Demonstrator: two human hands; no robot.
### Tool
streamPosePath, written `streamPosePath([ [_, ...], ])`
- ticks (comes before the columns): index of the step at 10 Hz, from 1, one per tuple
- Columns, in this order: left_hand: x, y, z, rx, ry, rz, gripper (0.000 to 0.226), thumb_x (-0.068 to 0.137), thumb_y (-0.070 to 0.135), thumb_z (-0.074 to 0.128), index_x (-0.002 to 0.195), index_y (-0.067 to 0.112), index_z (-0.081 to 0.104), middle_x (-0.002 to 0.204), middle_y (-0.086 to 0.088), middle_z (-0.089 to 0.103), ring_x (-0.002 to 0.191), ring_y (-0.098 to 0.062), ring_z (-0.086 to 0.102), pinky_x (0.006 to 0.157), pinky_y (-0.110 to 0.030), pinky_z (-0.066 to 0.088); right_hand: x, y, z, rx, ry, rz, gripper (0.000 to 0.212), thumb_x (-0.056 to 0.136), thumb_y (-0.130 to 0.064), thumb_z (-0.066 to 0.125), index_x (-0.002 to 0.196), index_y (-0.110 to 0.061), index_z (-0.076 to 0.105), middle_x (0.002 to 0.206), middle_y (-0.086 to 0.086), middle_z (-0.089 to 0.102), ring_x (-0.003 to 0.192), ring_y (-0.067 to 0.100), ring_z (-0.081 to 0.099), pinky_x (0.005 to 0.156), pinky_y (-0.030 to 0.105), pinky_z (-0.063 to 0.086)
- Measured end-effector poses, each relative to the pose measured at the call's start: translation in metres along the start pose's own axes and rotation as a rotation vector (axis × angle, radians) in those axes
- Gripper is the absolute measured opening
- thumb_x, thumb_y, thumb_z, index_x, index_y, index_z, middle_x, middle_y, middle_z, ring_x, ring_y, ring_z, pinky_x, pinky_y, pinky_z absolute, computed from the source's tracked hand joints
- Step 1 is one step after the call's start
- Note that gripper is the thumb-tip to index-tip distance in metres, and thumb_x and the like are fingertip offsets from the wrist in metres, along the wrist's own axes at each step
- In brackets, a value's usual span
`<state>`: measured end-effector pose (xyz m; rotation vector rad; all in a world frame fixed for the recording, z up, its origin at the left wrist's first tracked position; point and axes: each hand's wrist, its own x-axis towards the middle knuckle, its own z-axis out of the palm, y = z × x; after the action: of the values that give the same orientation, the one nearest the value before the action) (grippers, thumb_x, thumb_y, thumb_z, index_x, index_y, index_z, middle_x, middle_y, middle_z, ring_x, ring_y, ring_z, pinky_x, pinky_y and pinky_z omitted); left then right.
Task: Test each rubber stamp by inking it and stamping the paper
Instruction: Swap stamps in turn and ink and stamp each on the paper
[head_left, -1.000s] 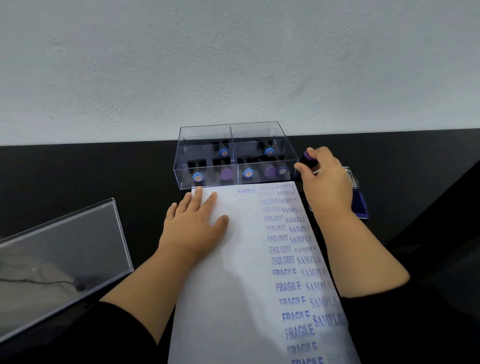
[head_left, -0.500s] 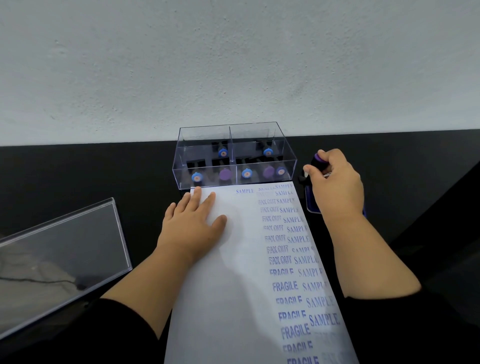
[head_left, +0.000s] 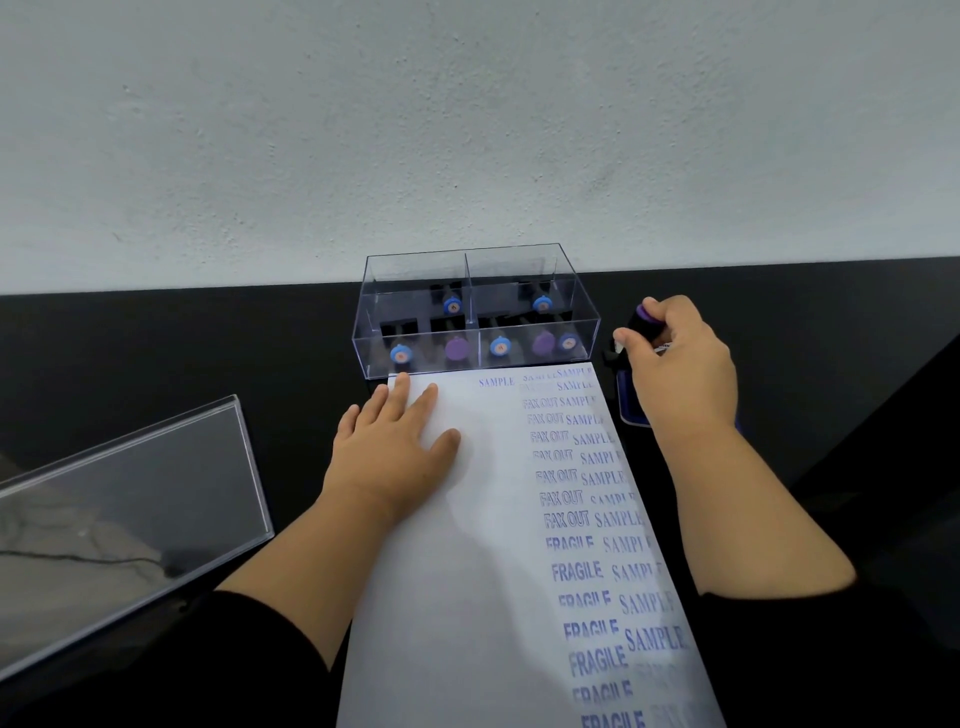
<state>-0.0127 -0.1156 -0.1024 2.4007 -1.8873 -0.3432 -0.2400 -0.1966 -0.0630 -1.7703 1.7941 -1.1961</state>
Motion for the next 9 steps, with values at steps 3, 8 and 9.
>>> streamPosePath([
  [3, 0.0, 0.0, -0.001, 0.006, -0.007, -0.003, 0.06, 0.097, 0.054, 0.021, 0.151, 0.036, 0.003, 0.159, 0.007, -0.012, 0.146, -0.012, -0.01, 0.117, -0.035, -0.007, -0.001, -0.002, -0.001, -0.012, -0.009, 0.003, 0.024, 0.09, -0.029, 0.059, 0.112, -0.02, 0.054, 0.119, -0.002, 0.059, 0.099, 0.018, 0.057, 0.073, 0.03, 0.044],
  [8, 0.0, 0.0, 0.001, -0.019, 0.013, -0.001, 0.06, 0.097, 0.053, 0.024, 0.151, 0.035, 0.006, 0.16, 0.007, -0.009, 0.146, -0.012, -0.008, 0.118, -0.035, -0.006, -0.016, 0.01, -0.019, -0.2, -0.015, 0.03, 0.022, 0.093, -0.026, 0.056, 0.114, -0.023, 0.053, 0.109, 0.003, 0.057, 0.086, 0.016, 0.05, 0.065, 0.029, 0.038],
  [9, -0.001, 0.001, 0.001, -0.016, 0.016, 0.006, 0.06, 0.098, 0.052, 0.024, 0.152, 0.035, 0.006, 0.16, 0.006, -0.009, 0.147, -0.012, -0.008, 0.118, -0.035, -0.006, -0.018, 0.011, -0.016, -0.242, -0.033, 0.033, 0.015, 0.094, -0.025, 0.053, 0.109, -0.023, 0.052, 0.103, 0.001, 0.056, 0.082, 0.017, 0.05, 0.061, 0.03, 0.04],
])
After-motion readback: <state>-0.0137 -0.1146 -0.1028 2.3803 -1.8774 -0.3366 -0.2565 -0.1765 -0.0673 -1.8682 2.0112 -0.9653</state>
